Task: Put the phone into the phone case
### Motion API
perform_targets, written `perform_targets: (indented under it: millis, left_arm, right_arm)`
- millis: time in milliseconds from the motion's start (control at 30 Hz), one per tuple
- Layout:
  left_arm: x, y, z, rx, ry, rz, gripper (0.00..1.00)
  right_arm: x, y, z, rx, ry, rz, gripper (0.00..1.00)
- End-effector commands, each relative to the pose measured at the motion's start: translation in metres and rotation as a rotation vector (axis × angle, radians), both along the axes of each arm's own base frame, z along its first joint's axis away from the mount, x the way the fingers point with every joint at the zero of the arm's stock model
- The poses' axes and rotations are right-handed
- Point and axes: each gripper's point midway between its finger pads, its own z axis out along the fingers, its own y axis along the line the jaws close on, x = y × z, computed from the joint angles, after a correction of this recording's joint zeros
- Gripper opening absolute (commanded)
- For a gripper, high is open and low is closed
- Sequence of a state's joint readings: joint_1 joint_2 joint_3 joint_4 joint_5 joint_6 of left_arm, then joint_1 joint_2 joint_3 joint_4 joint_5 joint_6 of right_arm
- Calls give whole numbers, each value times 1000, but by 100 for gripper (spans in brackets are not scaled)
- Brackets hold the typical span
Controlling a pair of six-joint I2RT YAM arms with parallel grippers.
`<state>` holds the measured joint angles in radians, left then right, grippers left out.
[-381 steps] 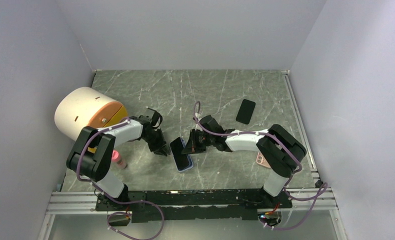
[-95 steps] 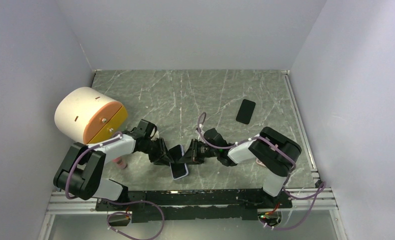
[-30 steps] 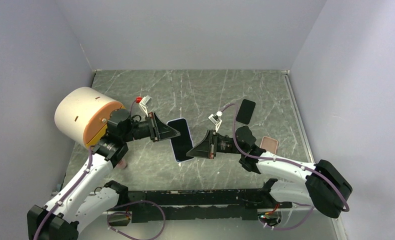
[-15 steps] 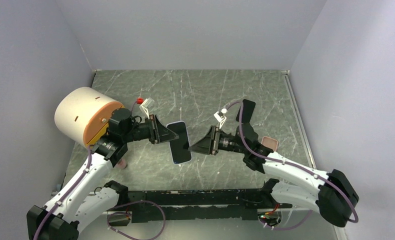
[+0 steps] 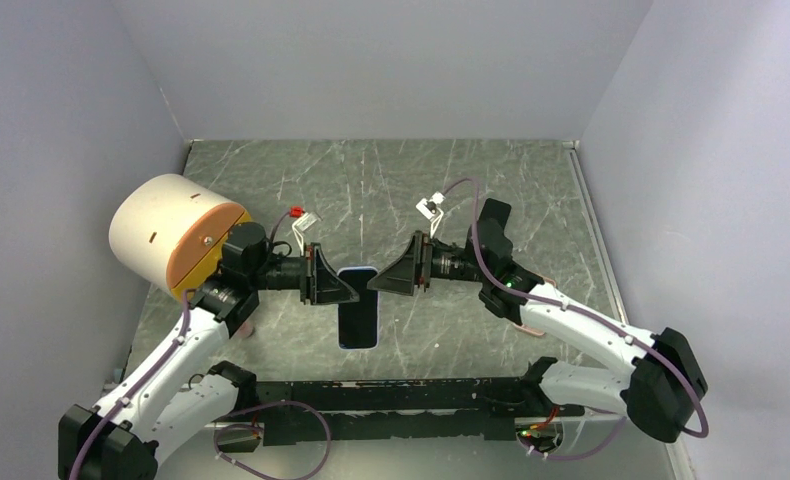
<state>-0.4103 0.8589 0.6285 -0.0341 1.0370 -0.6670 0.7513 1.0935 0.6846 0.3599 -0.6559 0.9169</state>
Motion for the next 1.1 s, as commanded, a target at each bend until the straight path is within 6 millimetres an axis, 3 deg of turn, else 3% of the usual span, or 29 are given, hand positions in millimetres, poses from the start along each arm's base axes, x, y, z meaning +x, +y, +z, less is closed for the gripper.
perform_targets:
  millis: [0, 500, 667, 833, 1067]
  left_arm:
    - [-13, -1, 24, -74, -147, -96, 2]
    - [-11, -1, 16, -45, -129, -95, 3]
    - [-4, -2, 10, -6, -90, -55, 3]
    - [15, -2, -13, 110, 47, 12, 3]
    - [32, 4, -19, 182, 28, 118, 2]
  right_arm:
    - [-10, 7, 27, 60, -96, 120, 86]
    - [-13, 9, 29, 87, -104, 144, 49]
    - [-10, 8, 37, 92, -135, 121, 25]
    - [-6, 1, 45, 67, -231, 69, 2]
    - [-5, -5, 47, -16, -380, -11, 0]
